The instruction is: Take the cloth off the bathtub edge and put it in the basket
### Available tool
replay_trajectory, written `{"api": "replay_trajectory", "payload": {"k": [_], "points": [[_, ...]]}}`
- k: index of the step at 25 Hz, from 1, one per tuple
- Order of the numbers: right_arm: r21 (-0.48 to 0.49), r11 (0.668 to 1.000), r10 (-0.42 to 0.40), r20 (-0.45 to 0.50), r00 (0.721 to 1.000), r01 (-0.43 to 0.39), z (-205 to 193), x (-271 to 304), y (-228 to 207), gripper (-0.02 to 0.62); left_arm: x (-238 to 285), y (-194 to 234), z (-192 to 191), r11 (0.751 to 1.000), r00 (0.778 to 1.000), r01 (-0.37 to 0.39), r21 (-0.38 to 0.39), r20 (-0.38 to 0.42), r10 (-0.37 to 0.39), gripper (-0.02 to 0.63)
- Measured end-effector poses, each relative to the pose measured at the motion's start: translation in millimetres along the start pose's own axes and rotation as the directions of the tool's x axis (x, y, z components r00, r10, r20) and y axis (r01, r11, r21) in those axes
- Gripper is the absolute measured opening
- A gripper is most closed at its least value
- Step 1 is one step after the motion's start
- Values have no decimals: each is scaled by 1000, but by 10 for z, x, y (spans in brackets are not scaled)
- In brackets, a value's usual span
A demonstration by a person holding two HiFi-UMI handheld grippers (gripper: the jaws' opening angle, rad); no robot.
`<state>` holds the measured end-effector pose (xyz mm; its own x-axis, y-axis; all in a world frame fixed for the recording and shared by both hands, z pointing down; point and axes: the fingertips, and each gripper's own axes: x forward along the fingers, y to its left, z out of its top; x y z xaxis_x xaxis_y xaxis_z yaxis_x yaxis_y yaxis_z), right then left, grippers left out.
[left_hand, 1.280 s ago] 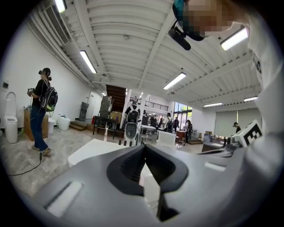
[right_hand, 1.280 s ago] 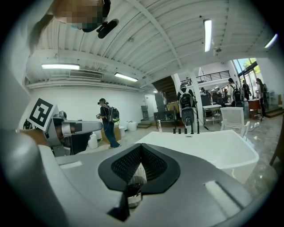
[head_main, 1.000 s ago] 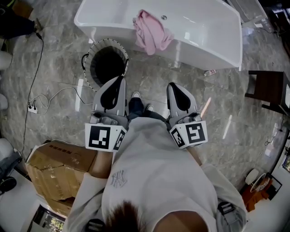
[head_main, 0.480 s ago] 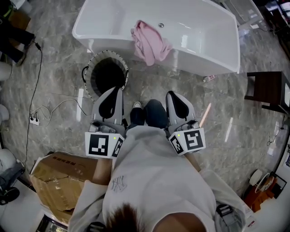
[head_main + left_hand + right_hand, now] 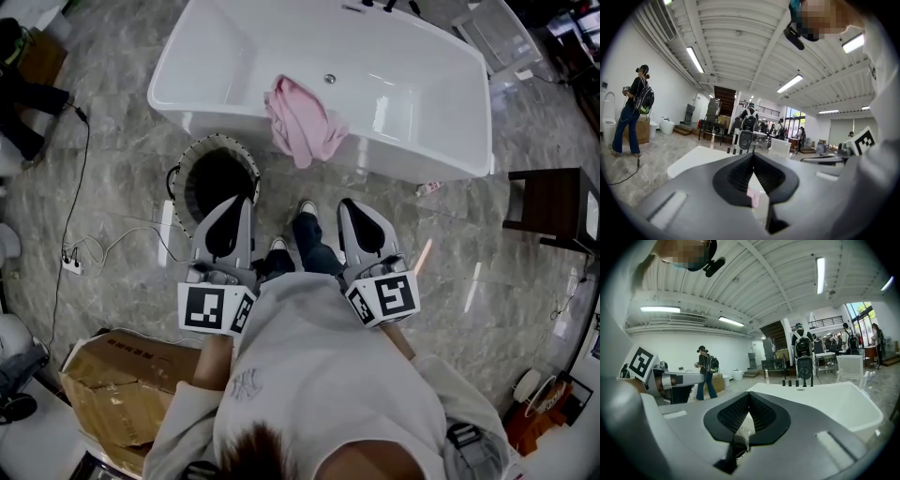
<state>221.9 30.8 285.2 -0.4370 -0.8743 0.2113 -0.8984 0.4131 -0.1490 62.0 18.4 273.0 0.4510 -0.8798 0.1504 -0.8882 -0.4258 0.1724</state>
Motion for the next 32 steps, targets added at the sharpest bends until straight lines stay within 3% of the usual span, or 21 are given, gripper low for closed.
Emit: {"api": "replay_trajectory", "payload": {"k": [14, 23, 32], "points": [[-7, 998, 56, 30, 998, -56, 267, 494, -943, -2, 833, -137, 277, 995, 993, -97, 5, 75, 96, 48], [12, 998, 61, 17, 998, -62, 250, 622, -1182, -2, 963, -127, 294, 990, 987, -138, 1, 80, 138, 48], [13, 997, 73, 9, 997, -73, 259, 790, -1128, -2, 1074, 14, 339, 991, 988, -131, 2, 79, 131, 48]]}}
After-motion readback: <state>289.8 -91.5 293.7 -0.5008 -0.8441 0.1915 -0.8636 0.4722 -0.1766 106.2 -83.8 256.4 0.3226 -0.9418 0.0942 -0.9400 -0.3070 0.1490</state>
